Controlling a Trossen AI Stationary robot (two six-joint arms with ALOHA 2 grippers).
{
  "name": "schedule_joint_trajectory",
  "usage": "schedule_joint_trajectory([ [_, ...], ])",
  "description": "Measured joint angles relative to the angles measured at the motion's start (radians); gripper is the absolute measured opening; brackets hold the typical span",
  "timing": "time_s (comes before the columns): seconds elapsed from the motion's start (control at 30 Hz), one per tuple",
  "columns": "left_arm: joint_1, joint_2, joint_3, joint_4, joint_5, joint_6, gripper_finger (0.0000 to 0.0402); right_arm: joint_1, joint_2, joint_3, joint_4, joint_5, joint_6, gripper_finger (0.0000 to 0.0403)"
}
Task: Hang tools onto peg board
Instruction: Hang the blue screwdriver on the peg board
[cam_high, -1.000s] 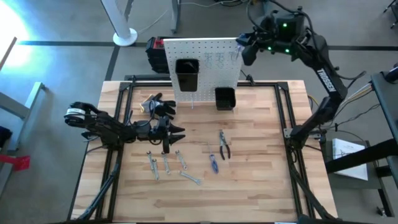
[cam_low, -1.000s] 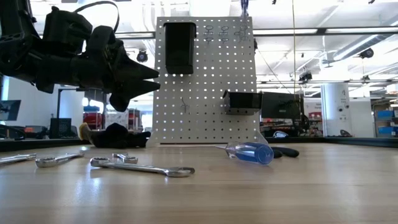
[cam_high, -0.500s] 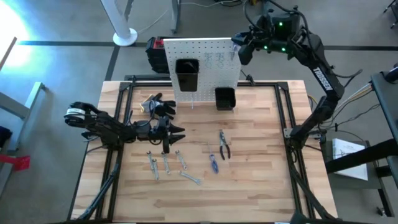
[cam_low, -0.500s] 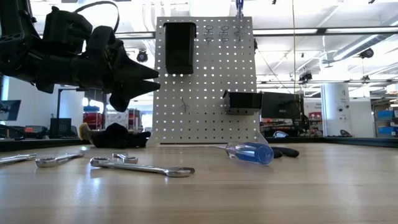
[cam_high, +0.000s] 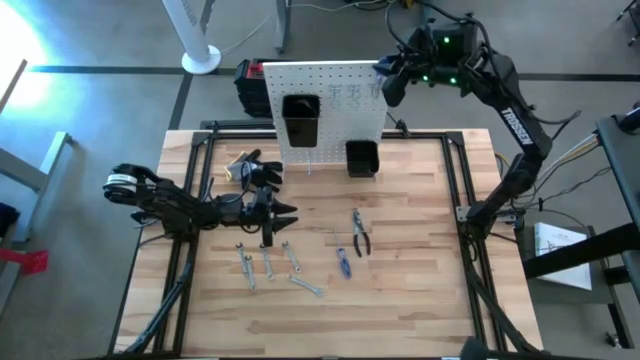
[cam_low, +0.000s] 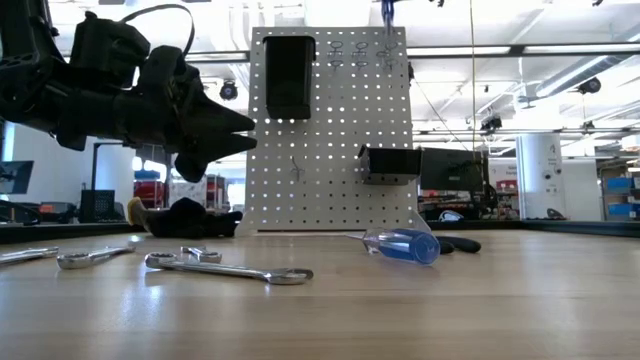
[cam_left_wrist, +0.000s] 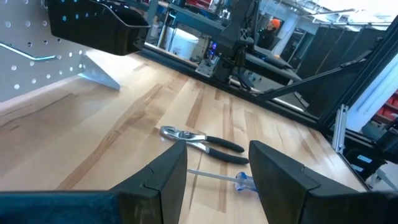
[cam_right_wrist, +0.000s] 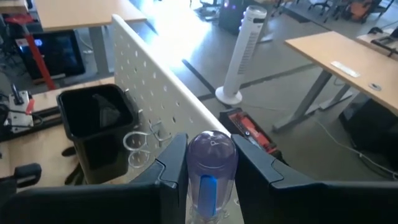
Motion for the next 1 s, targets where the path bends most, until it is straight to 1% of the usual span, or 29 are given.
schedule_joint_trajectory([
  [0.2,0.0,0.0,0.0,-0.006,-0.005,0.01,0.0162,0.0,0.004,0.0,0.012,0.0,-0.007,0.0078],
  [0.43,0.0,0.0,0.0,-0.036,-0.007,0.007,0.0162,0.0,0.004,0.031,0.017,0.001,-0.007,0.0078],
  [1.0,0.001,0.0,0.0,-0.036,-0.009,0.01,0.0162,-0.005,0.004,0.034,0.014,0.0,-0.001,0.0078],
])
